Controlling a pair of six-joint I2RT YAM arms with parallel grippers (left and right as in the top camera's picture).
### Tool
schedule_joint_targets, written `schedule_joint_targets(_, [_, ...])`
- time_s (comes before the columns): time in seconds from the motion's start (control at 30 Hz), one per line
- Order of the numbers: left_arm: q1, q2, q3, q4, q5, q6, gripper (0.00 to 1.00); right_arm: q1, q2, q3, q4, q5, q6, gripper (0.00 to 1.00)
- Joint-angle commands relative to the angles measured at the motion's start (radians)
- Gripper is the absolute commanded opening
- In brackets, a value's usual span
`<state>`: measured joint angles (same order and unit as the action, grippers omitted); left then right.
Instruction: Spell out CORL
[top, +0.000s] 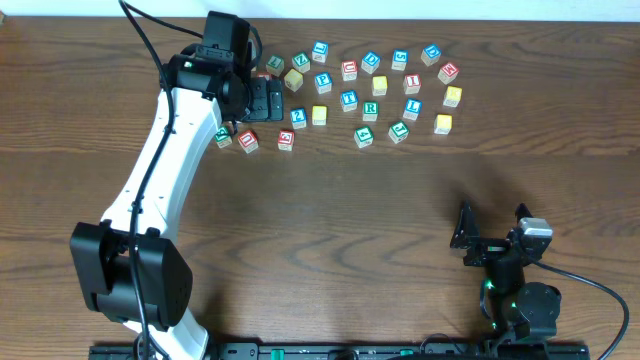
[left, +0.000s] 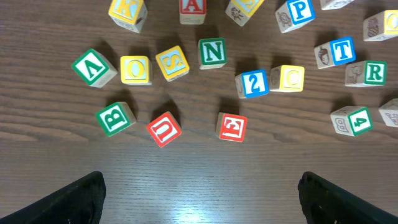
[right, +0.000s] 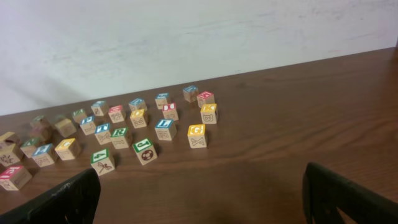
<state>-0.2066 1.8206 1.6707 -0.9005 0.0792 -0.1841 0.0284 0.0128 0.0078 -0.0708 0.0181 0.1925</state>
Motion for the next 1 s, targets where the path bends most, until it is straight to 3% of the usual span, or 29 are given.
schedule_joint_targets(0.0, [-0.008,0.005,0.006,0.001,-0.021,-0.009,0.98,0.006,-0.003,-0.002,-0.003,-0.002,-0.011,0.99])
schedule_joint_targets(0.97, [-0.071,0.137,-0.014,0.081,-0.022,-0.01,0.98,0.006,-0.003,-0.002,-0.003,-0.002,-0.011,0.99])
